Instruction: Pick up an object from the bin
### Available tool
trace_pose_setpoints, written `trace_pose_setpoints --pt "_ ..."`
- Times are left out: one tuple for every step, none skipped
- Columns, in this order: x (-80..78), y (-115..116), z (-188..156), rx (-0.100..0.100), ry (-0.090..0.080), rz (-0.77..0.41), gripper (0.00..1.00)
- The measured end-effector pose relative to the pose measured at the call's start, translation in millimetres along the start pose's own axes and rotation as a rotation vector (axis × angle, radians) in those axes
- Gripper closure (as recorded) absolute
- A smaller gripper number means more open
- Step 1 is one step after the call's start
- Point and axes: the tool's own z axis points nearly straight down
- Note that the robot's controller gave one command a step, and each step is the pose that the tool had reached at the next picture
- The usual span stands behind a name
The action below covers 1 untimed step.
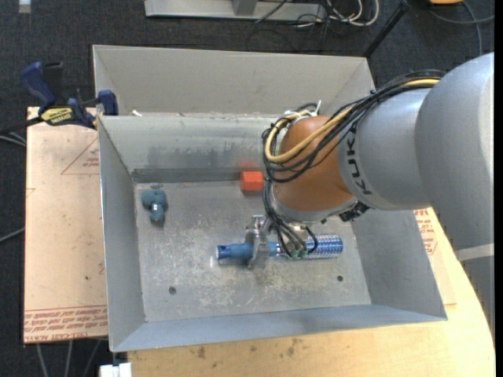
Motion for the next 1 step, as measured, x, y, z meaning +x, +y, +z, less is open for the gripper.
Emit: trace_pose_setpoints --pt "47.6 25.8 -218.5 0.000 -0.008 -0.056 1.00"
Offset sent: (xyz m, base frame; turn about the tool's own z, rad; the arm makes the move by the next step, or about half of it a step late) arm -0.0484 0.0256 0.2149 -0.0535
